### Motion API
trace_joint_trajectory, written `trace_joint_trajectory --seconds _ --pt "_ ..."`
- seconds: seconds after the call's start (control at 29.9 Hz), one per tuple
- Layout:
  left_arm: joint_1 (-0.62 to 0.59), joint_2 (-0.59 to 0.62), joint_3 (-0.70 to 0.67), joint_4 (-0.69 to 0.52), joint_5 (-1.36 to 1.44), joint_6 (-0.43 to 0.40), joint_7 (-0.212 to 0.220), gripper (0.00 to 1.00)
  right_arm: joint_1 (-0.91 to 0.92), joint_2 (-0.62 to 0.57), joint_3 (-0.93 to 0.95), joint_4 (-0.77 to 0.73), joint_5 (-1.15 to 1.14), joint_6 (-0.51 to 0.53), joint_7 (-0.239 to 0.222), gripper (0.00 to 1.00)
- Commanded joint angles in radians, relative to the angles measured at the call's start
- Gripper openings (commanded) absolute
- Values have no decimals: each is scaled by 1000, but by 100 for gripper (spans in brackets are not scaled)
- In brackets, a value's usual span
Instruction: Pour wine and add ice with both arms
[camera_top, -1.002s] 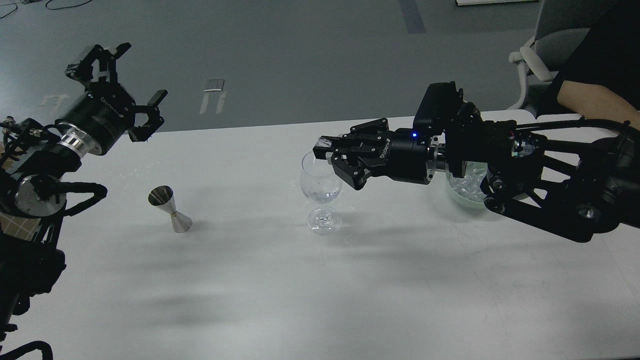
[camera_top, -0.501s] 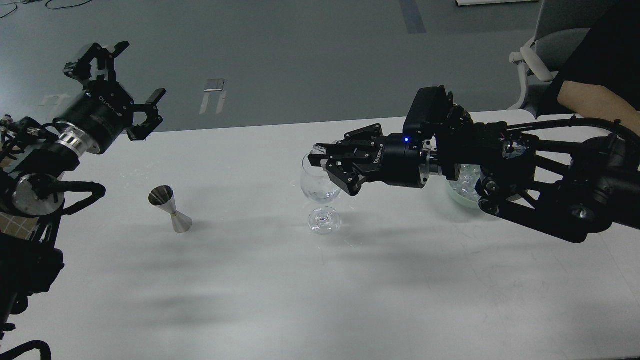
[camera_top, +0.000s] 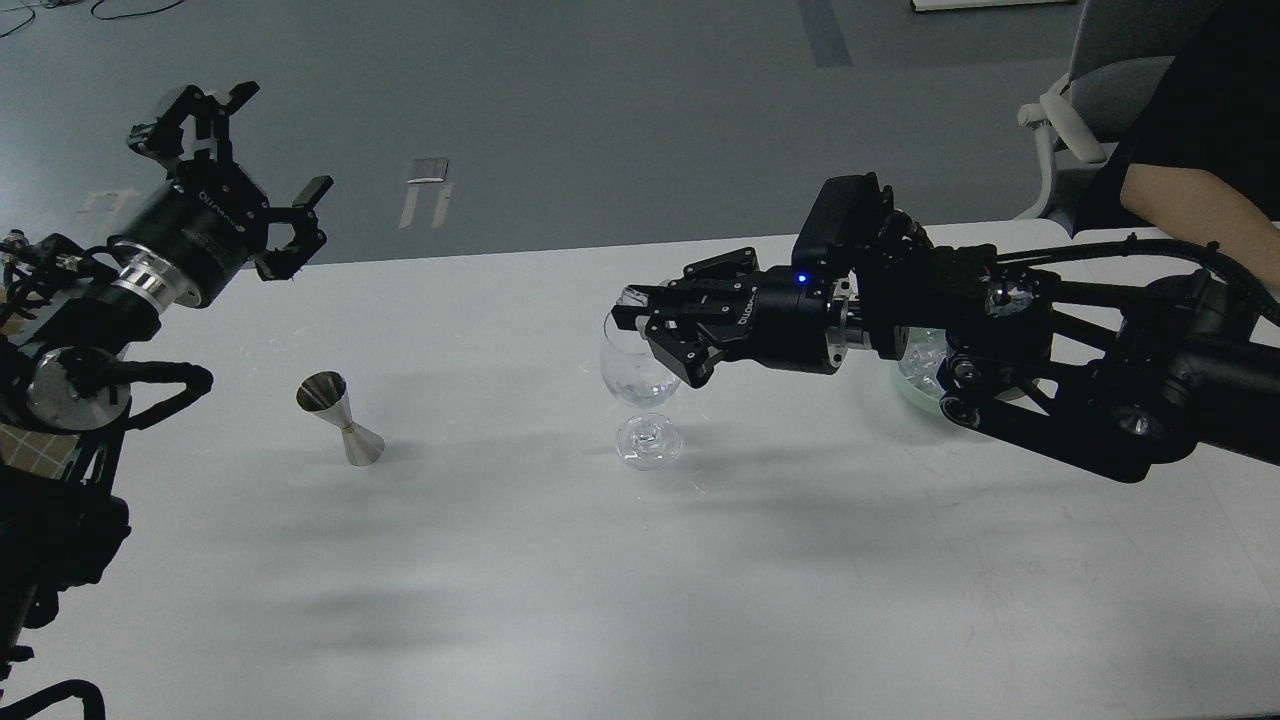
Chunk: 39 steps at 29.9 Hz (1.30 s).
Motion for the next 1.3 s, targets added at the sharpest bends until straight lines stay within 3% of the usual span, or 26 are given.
trace_joint_trajectory --seconds 0.0,0.23,0.7,1.0,1.1,1.14,1.17,1.27 --pt "-1 0 0 0 0 -1 0 99 0 10 -1 -10 0 0 0 10" --pt "-2 1 -2 0 -2 -1 0 99 0 39 -1 -30 0 0 0 16" --pt "-2 0 -4 0 0 -1 0 99 -8 41 -1 -36 0 0 -3 46" --pt "-4 0 -4 0 0 0 0 99 -1 50 1 -34 3 0 -3 50" --pt "-4 1 -4 0 -2 0 0 99 1 47 16 -34 11 -5 -3 62" --pt "-4 1 -4 0 0 0 0 99 1 42 34 -34 17 -15 -3 76" --pt "-4 1 -2 0 -2 0 0 99 -4 41 71 -36 23 -17 -3 96" --pt "-7 3 -1 0 -2 0 0 99 -20 39 160 -39 46 -3 2 99"
